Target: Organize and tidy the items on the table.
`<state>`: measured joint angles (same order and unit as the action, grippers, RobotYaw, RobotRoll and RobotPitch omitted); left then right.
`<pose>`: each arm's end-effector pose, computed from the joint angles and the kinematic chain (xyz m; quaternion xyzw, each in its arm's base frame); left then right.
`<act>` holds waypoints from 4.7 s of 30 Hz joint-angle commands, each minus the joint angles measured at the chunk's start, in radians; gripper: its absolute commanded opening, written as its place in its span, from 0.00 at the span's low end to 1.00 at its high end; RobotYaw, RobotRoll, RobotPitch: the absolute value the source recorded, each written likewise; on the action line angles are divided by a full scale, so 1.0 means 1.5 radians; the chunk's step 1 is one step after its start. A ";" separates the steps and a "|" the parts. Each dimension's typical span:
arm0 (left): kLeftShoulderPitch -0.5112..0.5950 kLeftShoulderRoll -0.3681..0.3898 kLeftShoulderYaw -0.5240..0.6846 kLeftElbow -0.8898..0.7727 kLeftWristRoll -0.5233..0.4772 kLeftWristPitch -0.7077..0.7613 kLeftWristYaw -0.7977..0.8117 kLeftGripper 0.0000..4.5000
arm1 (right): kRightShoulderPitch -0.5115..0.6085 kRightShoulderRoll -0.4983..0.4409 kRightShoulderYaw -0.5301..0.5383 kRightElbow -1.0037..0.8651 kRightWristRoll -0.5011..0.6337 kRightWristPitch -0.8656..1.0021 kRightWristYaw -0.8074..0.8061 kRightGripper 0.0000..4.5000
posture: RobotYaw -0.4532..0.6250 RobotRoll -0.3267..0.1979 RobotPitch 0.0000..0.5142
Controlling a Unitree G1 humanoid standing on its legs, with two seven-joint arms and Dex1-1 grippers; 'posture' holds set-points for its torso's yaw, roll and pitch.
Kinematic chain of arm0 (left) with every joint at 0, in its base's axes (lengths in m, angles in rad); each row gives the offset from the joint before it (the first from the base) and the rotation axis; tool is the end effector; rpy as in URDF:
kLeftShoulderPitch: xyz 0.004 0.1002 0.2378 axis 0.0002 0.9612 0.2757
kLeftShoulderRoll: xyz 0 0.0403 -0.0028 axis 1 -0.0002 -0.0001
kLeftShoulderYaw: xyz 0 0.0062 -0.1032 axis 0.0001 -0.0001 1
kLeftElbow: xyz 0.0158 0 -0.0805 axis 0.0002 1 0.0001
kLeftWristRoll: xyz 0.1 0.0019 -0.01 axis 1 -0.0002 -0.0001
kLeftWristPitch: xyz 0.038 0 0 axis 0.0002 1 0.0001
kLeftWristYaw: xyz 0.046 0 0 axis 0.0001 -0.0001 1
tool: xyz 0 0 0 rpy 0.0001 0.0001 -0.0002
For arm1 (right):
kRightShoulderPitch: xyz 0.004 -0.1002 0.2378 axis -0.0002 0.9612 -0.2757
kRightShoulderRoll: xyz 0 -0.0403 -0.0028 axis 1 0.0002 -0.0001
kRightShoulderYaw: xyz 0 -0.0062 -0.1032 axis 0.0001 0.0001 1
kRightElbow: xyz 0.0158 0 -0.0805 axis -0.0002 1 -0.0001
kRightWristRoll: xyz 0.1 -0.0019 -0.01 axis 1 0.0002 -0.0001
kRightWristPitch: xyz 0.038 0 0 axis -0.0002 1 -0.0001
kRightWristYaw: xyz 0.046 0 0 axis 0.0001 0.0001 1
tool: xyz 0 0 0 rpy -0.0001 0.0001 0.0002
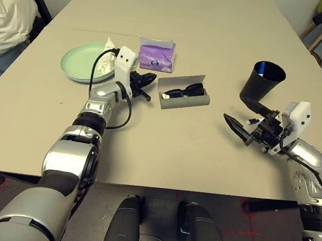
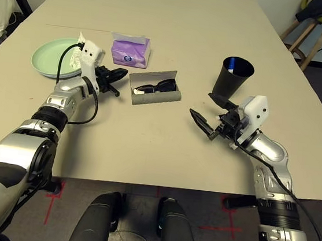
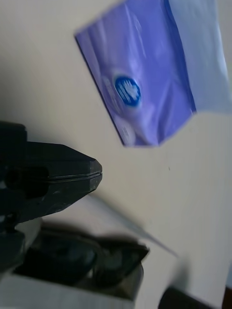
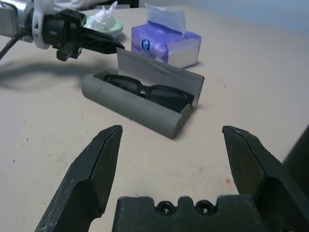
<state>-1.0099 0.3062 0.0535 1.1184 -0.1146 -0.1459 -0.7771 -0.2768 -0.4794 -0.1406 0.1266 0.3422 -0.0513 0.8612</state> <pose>0.3612 0.1907 0.1443 0.0720 0.0028 -0.3501 0.9340 0.2508 -0.2549 0.1206 -0.1033 -0.0955 0.3600 0.9223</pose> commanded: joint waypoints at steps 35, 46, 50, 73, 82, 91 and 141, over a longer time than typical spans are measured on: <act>0.212 0.019 -0.033 -0.396 -0.117 0.072 -0.322 0.15 | -0.043 -0.022 0.002 0.016 0.001 0.042 -0.041 1.00 | 0.51 0.62 0.26; 0.286 0.060 -0.078 -0.601 -0.156 0.177 -0.351 0.99 | -0.078 -0.189 0.019 0.073 0.010 0.076 0.166 1.00 | 0.53 0.62 0.27; 0.293 0.065 -0.095 -0.607 -0.151 0.183 -0.353 0.99 | -0.089 -0.261 0.076 0.082 -0.051 0.074 0.239 1.00 | 0.52 0.62 0.27; 0.283 0.051 -0.105 -0.581 -0.137 0.152 -0.279 0.99 | -0.390 -0.383 0.351 0.378 -0.427 -0.291 0.465 1.00 | 0.52 0.62 0.30; 0.284 0.051 -0.103 -0.585 -0.136 0.150 -0.272 0.99 | -0.386 -0.361 0.353 0.386 -0.428 -0.319 0.470 1.00 | 0.53 0.62 0.30; 0.289 0.055 -0.102 -0.591 -0.135 0.148 -0.267 0.99 | -0.394 -0.335 0.363 0.414 -0.447 -0.366 0.458 1.00 | 0.54 0.62 0.31; 0.278 0.072 -0.085 -0.586 -0.141 0.166 -0.235 1.00 | -0.262 -0.067 -0.045 0.038 0.088 0.279 0.115 0.02 | 0.51 0.62 0.21</act>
<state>-0.5837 0.4128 -0.0786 0.2419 -0.3243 0.0957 -1.1397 -0.6866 -0.5904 -0.1693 0.2213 0.4422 0.3505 1.0948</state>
